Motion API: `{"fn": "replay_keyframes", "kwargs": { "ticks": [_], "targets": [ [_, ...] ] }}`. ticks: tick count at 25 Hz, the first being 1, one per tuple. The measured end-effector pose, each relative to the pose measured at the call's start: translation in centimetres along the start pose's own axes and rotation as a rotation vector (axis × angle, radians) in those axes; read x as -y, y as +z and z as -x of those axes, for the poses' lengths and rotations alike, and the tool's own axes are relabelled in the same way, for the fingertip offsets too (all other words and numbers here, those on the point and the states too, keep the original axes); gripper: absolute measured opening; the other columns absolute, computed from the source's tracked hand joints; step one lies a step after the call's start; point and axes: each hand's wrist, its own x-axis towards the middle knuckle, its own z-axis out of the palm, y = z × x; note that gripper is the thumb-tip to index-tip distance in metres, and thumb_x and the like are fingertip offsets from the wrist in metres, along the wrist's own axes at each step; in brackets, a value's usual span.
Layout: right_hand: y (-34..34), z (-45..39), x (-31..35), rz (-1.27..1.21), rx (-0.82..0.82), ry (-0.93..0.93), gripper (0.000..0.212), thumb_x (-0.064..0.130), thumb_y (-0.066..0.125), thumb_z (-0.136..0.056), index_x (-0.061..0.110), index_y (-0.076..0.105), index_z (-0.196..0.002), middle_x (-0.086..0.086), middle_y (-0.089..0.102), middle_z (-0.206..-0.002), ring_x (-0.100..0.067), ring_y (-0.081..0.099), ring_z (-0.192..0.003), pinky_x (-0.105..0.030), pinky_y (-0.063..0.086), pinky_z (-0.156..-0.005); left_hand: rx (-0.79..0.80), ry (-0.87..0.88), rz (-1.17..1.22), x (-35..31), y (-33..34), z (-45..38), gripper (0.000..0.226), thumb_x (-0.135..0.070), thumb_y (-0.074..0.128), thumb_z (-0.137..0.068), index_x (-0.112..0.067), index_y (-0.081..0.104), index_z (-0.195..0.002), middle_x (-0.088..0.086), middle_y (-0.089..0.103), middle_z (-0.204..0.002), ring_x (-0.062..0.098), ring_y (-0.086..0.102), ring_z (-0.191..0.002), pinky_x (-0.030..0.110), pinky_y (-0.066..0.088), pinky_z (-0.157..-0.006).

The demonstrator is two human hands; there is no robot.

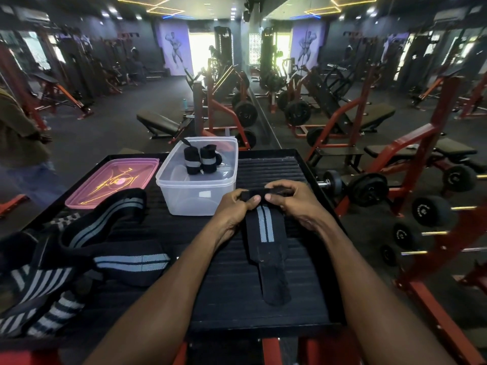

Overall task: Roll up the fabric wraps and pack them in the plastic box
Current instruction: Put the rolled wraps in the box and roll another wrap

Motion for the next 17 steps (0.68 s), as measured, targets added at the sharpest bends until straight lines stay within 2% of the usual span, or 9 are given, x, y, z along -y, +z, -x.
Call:
{"fn": "replay_keyframes", "kwargs": {
  "ticks": [2,3,5,7,9,11,12,15,17],
  "targets": [
    [0.04,-0.10,-0.20,0.038,0.009,0.127,0.027,0.031,0.077,-0.087,0.010,0.072,-0.103,-0.004,0.068,-0.084,-0.013,0.055,-0.062,-0.026,0.044,-0.048,-0.011,0.050,-0.052,-0.04,-0.14,0.07,0.021,-0.003,0.072,-0.087,-0.010,0.068,-0.106,0.005,0.075,-0.097,0.018,0.071,-0.090,0.027,0.057,-0.081],
    [0.08,-0.23,-0.36,0.078,0.007,0.141,0.028,0.032,0.074,-0.089,0.008,0.071,-0.102,-0.004,0.067,-0.082,-0.013,0.055,-0.062,-0.025,0.041,-0.045,-0.006,0.050,-0.063,-0.08,-0.15,0.15,0.023,-0.001,0.072,-0.086,-0.010,0.067,-0.107,0.004,0.075,-0.097,0.016,0.071,-0.090,0.025,0.057,-0.079],
    [0.19,-0.28,-0.43,0.121,-0.029,0.075,0.014,0.022,0.073,-0.090,0.011,0.073,-0.097,-0.006,0.069,-0.085,-0.016,0.060,-0.070,-0.026,0.043,-0.046,0.036,0.002,-0.039,-0.10,-0.17,0.25,0.026,0.000,0.073,-0.085,-0.008,0.066,-0.109,0.007,0.075,-0.100,0.019,0.072,-0.094,0.027,0.058,-0.079],
    [0.08,-0.21,-0.44,0.108,-0.071,-0.038,0.013,0.009,0.077,-0.085,0.014,0.074,-0.097,-0.006,0.073,-0.097,-0.016,0.066,-0.083,-0.031,0.054,-0.063,0.108,-0.077,0.035,-0.11,0.05,0.40,0.026,-0.009,0.075,-0.086,-0.006,0.067,-0.111,0.012,0.076,-0.104,0.024,0.073,-0.098,0.035,0.059,-0.082],
    [0.06,-0.22,-0.57,0.118,-0.078,-0.135,0.025,0.000,0.078,-0.080,0.014,0.074,-0.099,-0.005,0.073,-0.107,-0.015,0.067,-0.098,-0.029,0.053,-0.088,0.117,-0.095,0.026,0.09,0.18,0.34,0.029,-0.023,0.074,-0.088,-0.006,0.069,-0.112,0.012,0.076,-0.105,0.025,0.073,-0.100,0.043,0.059,-0.087],
    [0.26,-0.13,-0.56,0.165,-0.068,-0.166,0.028,-0.001,0.077,-0.080,0.011,0.073,-0.104,-0.004,0.072,-0.111,-0.014,0.066,-0.104,-0.026,0.051,-0.094,0.067,-0.051,-0.020,0.35,0.13,-0.05,0.028,-0.025,0.074,-0.088,-0.009,0.070,-0.111,0.010,0.077,-0.104,0.025,0.073,-0.100,0.048,0.056,-0.094],
    [0.35,-0.15,-0.55,0.168,-0.060,-0.138,0.027,0.002,0.078,-0.081,0.010,0.072,-0.107,-0.003,0.072,-0.109,-0.013,0.066,-0.100,-0.026,0.052,-0.090,0.037,-0.026,-0.030,0.39,0.05,-0.12,0.025,-0.021,0.075,-0.087,-0.010,0.071,-0.110,0.008,0.077,-0.103,0.024,0.073,-0.099,0.046,0.056,-0.096],
    [0.48,0.00,-0.33,0.116,0.006,0.042,0.018,0.024,0.072,-0.091,0.014,0.070,-0.106,0.005,0.067,-0.084,-0.001,0.060,-0.064,-0.021,0.047,-0.057,-0.028,0.034,-0.062,0.34,-0.24,-0.07,0.023,-0.010,0.076,-0.085,-0.012,0.069,-0.107,0.006,0.076,-0.101,0.022,0.072,-0.099,0.034,0.057,-0.090],
    [0.47,-0.09,-0.46,0.108,0.022,0.044,0.013,0.022,0.069,-0.093,0.015,0.072,-0.103,0.005,0.068,-0.081,0.002,0.060,-0.060,-0.019,0.046,-0.053,-0.023,0.088,-0.088,0.36,-0.21,0.00,0.027,-0.003,0.075,-0.084,-0.014,0.067,-0.108,0.004,0.074,-0.099,0.020,0.070,-0.097,0.030,0.057,-0.087]
  ]
}}
